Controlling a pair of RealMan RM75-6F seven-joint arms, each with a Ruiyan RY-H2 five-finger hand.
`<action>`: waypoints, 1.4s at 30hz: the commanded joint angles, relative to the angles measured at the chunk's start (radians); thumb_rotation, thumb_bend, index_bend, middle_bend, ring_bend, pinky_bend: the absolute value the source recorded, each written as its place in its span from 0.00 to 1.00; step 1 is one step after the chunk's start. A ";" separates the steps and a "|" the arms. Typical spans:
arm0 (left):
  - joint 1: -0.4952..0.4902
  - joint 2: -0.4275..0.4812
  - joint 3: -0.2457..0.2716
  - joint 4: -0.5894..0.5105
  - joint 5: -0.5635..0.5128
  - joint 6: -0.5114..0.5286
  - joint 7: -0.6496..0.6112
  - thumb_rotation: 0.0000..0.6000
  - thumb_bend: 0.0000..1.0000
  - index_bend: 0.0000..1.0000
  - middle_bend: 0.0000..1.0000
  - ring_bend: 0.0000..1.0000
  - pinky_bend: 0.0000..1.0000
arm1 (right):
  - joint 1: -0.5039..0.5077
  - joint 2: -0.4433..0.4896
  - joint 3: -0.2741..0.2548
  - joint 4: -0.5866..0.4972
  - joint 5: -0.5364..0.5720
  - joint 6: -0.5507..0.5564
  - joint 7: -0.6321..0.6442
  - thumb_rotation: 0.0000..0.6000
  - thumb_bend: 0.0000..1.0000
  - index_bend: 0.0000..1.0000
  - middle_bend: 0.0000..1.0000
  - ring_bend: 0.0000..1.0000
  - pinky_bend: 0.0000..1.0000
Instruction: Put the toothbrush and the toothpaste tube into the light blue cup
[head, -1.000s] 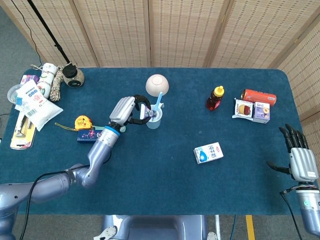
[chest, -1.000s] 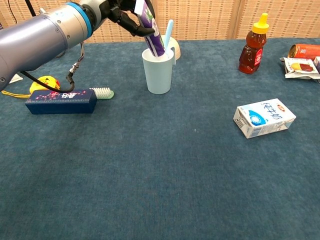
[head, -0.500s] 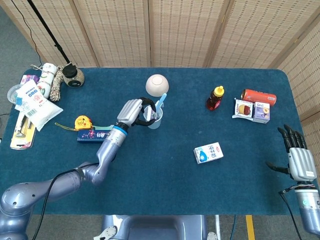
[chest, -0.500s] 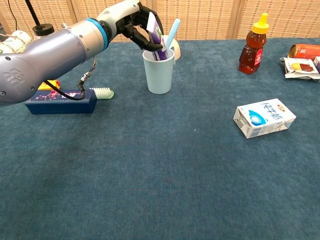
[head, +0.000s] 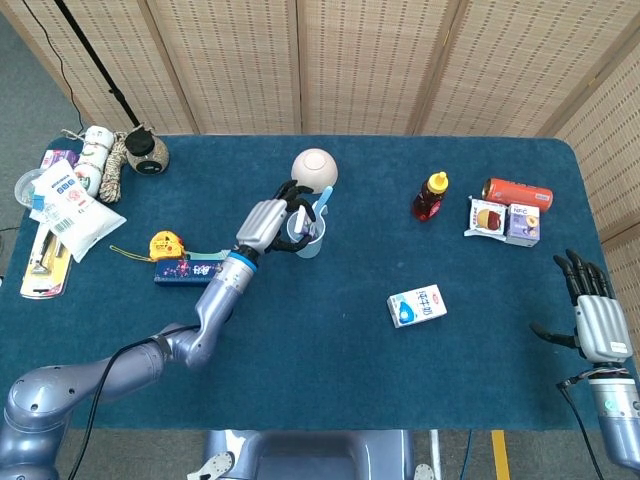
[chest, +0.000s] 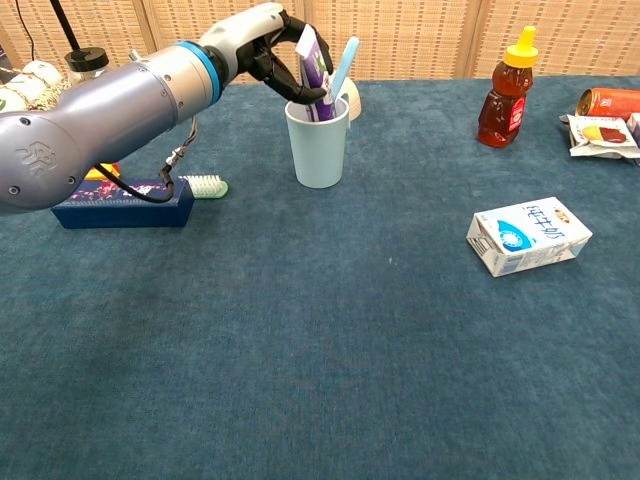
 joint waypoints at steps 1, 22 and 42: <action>0.002 0.002 0.002 -0.002 0.003 0.000 0.000 1.00 0.33 0.44 0.14 0.00 0.26 | 0.000 0.000 0.000 -0.001 0.000 0.001 -0.001 1.00 0.12 0.00 0.00 0.00 0.00; 0.130 0.167 0.045 -0.247 0.108 0.119 -0.066 1.00 0.32 0.00 0.00 0.00 0.00 | -0.008 0.016 -0.009 -0.036 -0.026 0.026 0.011 1.00 0.12 0.00 0.00 0.00 0.00; 0.668 0.697 0.396 -0.729 0.199 0.563 0.377 1.00 0.01 0.00 0.00 0.00 0.00 | -0.053 0.077 0.006 -0.127 -0.011 0.123 -0.248 1.00 0.12 0.00 0.00 0.00 0.00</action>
